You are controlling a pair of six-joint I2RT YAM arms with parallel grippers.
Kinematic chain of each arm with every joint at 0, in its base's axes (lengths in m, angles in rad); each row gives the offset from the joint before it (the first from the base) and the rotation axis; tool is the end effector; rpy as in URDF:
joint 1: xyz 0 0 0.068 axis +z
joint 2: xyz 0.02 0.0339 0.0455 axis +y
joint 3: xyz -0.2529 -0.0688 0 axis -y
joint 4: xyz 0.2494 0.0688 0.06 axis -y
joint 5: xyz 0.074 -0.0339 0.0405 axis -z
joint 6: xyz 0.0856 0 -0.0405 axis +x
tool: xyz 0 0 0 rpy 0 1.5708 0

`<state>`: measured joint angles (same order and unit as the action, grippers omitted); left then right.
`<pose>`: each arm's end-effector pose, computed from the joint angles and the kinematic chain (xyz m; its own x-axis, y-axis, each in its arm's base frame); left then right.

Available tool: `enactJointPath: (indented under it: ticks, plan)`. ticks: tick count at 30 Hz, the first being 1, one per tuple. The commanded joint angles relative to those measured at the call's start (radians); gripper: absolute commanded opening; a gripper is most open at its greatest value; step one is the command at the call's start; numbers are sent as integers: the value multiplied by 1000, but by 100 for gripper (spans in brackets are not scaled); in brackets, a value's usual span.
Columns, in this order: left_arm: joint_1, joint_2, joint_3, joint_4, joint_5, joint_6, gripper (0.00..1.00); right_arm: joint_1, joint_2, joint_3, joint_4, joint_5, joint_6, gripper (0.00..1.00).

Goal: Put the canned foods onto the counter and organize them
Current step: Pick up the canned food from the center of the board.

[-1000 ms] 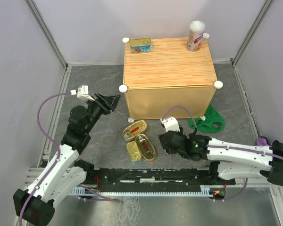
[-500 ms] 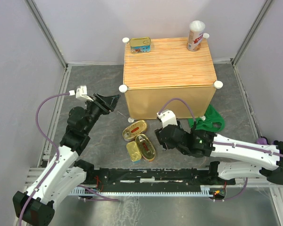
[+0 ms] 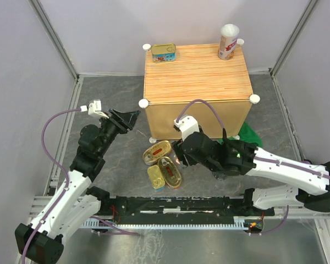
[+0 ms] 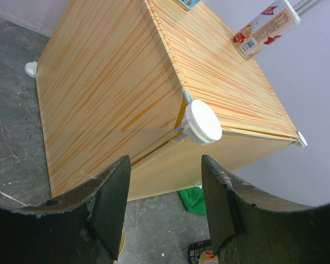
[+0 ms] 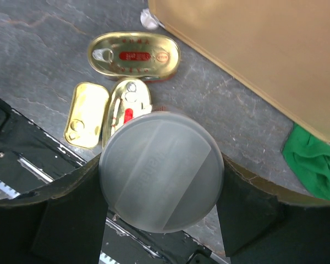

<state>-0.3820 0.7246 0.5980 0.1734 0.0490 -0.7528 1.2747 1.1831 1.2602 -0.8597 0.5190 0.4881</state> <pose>0.2257 -0.0952 0.3166 -0.2539 -0.6339 -0.7305 0.3345 0.6511 -0.6813 0.1204 0.2493 0.3221 -0.5231 -0.3191 -0.7903 -0.5464 0.8372 0.0236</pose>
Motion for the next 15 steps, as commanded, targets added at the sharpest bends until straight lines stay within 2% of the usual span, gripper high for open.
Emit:
enactJointPath:
  ticks: [1,15]
  plan:
    - [-3,-17,8,38,-20,0,61,6,18,154,33,5,-61,21]
    - [-2,-33,34,-2,-44,13,61,5,156,484,-40,-2,-177,20]
